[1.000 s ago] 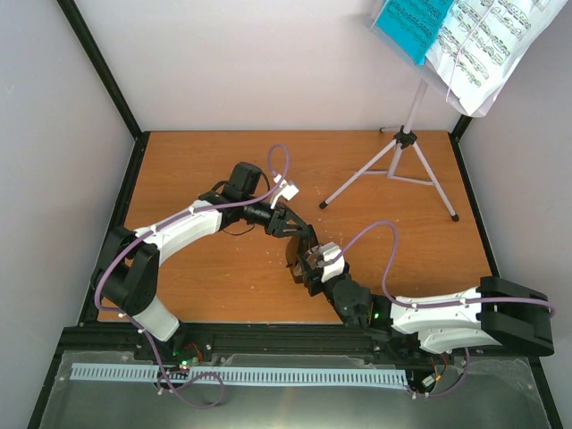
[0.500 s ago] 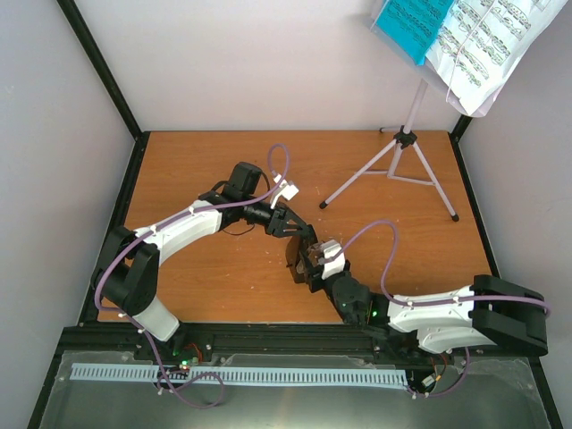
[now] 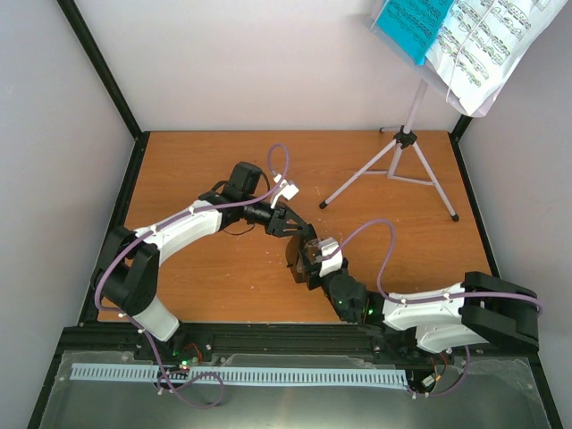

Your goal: Pack up the instrument practice props

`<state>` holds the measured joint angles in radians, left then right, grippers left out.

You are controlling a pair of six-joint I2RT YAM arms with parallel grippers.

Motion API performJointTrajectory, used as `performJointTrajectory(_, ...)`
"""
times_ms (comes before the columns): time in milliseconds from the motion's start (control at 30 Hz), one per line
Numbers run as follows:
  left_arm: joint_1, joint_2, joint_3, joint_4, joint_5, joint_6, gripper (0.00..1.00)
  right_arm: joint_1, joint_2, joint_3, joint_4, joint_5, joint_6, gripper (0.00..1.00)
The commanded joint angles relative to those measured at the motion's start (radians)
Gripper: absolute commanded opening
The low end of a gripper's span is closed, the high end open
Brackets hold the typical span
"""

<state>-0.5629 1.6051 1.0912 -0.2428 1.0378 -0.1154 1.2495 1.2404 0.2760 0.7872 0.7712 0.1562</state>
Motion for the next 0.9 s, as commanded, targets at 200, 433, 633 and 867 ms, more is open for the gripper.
performJointTrajectory(200, -0.005, -0.039, -0.008, 0.006, -0.053, 0.021, 0.47, -0.007, 0.043, 0.008, -0.073, -0.041, 0.042, 0.57)
performJointTrajectory(433, 0.066, -0.155, -0.04, 0.057, -0.139, -0.001, 0.61, -0.008, 0.044, 0.026, -0.113, -0.042, 0.049, 0.58)
performJointTrajectory(633, 0.091, -0.219, -0.054, 0.069, -0.19, 0.013, 0.73, -0.011, 0.052, 0.044, -0.145, -0.034, 0.053, 0.62)
performJointTrajectory(867, 0.092, -0.246, -0.058, 0.066, -0.21, 0.033, 0.83, -0.012, 0.007, 0.071, -0.232, -0.023, 0.025, 1.0)
